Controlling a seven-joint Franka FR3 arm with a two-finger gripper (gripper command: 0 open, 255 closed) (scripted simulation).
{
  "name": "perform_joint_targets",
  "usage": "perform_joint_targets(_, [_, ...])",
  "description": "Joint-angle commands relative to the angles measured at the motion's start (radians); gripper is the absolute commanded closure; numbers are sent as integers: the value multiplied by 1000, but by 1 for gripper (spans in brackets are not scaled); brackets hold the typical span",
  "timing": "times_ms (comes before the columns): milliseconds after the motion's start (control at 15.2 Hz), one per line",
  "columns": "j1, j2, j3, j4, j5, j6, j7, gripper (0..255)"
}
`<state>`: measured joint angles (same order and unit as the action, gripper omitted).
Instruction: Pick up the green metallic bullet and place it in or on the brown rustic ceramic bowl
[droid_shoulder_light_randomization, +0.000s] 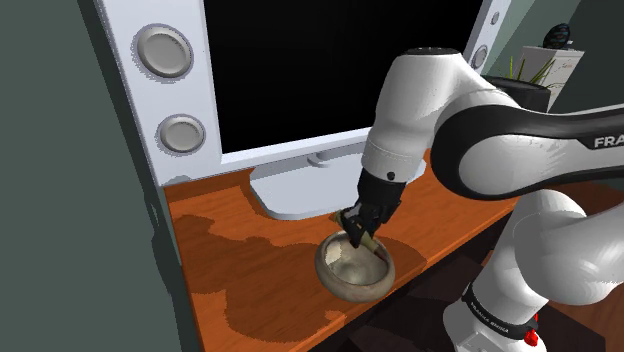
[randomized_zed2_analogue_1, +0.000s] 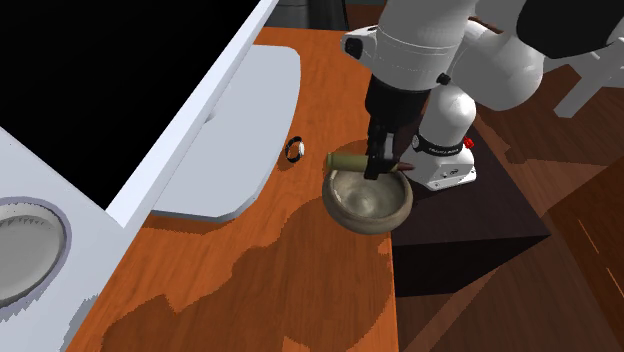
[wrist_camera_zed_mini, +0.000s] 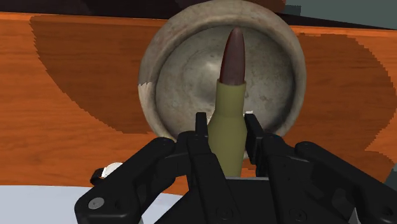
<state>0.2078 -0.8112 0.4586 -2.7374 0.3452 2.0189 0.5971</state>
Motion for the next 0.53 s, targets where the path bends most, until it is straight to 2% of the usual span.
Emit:
perform_joint_targets(0, [2, 9, 8, -21, 7, 31, -2, 255])
perform_joint_targets(462, [3, 18, 15, -35, 13, 53, -3, 255])
